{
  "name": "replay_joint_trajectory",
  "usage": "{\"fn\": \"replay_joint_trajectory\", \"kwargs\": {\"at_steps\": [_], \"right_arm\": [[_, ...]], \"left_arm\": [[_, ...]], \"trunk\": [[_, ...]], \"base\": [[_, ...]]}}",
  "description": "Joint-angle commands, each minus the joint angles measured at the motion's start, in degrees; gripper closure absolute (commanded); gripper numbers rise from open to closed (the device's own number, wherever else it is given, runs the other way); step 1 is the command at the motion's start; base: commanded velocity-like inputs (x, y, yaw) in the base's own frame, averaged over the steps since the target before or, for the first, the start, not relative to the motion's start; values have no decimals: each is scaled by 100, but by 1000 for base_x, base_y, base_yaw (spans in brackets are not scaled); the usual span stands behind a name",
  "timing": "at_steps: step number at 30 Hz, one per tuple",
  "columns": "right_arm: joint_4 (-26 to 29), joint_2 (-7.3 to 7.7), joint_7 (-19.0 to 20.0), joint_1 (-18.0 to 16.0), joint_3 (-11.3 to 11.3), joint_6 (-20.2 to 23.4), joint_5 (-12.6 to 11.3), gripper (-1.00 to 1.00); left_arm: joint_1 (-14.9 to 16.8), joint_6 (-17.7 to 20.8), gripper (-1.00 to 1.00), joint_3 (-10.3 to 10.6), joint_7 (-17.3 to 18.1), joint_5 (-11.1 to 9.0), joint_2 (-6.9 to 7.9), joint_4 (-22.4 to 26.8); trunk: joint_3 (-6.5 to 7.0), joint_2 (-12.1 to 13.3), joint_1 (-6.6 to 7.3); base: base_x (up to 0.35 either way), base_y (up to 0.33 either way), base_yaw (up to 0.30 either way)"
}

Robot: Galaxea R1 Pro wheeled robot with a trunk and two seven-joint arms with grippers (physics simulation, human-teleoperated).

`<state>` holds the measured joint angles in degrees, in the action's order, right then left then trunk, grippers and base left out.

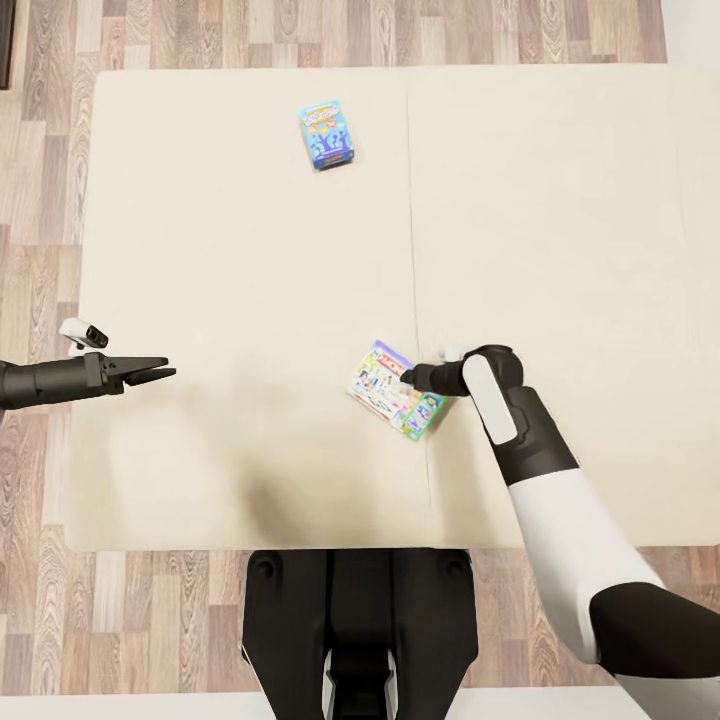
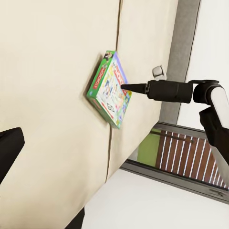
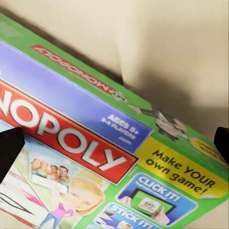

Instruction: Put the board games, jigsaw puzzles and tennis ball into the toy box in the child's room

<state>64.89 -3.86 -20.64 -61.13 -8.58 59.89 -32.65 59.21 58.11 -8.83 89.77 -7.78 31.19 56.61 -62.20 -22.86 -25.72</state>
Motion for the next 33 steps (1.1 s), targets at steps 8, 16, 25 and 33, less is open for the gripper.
{"fn": "replay_joint_trajectory", "kwargs": {"at_steps": [8,16,25,33], "right_arm": [[-114,-111,-38,1,-3,11,-109,-100],[-116,-274,-36,-3,-3,11,-128,-100],[-122,-405,-44,-46,-3,11,-140,-100],[-125,-457,-45,-64,-3,11,-152,-100]], "left_arm": [[3,60,-100,10,23,2,1,-1],[3,60,-100,13,23,1,1,-1],[3,60,-100,13,23,0,0,-1],[3,62,-100,13,23,1,1,-1]], "trunk": [[-6,-6,-6],[-6,-6,-6],[-6,-6,-6],[-6,-6,-6]], "base": [[0,0,0],[0,0,0],[0,0,0],[0,0,0]]}}
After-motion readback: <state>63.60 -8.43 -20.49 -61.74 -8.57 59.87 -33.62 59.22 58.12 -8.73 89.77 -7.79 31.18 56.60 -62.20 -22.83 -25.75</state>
